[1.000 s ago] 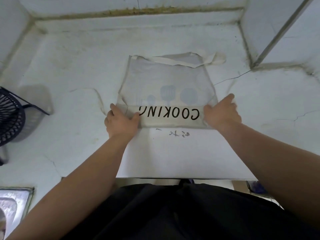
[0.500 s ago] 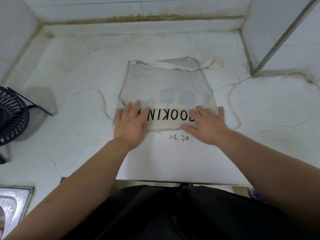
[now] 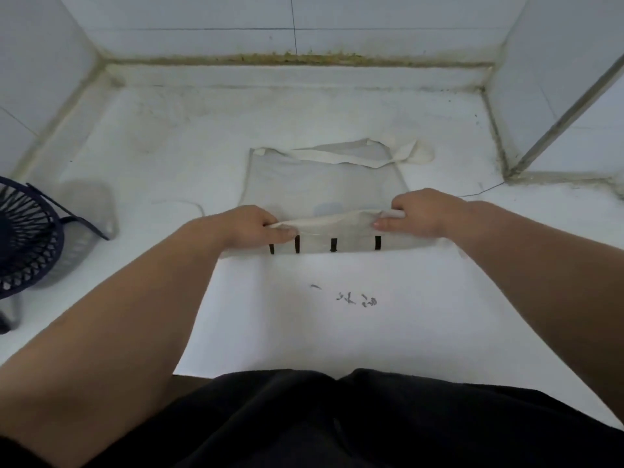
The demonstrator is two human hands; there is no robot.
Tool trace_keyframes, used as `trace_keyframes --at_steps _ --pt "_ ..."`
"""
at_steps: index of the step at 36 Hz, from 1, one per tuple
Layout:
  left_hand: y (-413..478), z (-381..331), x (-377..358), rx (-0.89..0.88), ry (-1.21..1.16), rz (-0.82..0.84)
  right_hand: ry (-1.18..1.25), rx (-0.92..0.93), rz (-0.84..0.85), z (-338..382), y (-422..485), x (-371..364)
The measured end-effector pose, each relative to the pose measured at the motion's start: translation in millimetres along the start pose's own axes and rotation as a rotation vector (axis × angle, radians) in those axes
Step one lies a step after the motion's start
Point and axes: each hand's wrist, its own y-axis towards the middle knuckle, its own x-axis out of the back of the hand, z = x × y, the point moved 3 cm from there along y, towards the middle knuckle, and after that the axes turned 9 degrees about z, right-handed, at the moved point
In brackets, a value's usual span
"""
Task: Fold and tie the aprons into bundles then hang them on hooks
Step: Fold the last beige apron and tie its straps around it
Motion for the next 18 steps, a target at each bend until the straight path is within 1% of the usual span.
trace_keyframes --at_steps 3,5,6,7,8,9,10,11,13,15,16,18 --pt "15 4 8 0.027 0.041 -0.057 -0.03 -0.088 -0.002 -4 12 7" --pt "22 5 12 0.076 0.09 -0.149 -0.145 -0.144 -0.054 0 18 8" --pt "25 4 12 0.106 0.188 -0.194 -0.236 -0.154 -0.116 3 21 9" --pt "26 0 11 0.128 0.341 -0.237 -0.318 -0.149 -0.186 7 23 7" --pt "28 -5 9 0.126 0.49 -0.282 -0.35 -0.123 -0.256 11 26 5" --pt "30 -10 4 0.094 0.595 -0.317 -0.33 -0.078 -0.31 15 29 1" --pt "32 -17 -5 0.038 0.638 -0.332 -0.277 -0.03 -0.332 19 30 -4" --pt "32 -25 -17 -0.028 0.624 -0.332 -0.222 0.014 -0.317 24 29 -12" --pt "35 -36 -39 -0.115 0.473 -0.329 -0.225 0.086 -0.211 38 32 -29" --pt "38 -38 -55 -0.118 0.292 -0.358 -0.296 0.137 -0.13 47 34 -44" --pt "41 -36 -59 -0.113 0.238 -0.36 -0.303 0.144 -0.109 47 37 -49" --pt "44 -33 -63 -0.086 0.256 -0.323 -0.296 0.152 -0.089 42 40 -49"
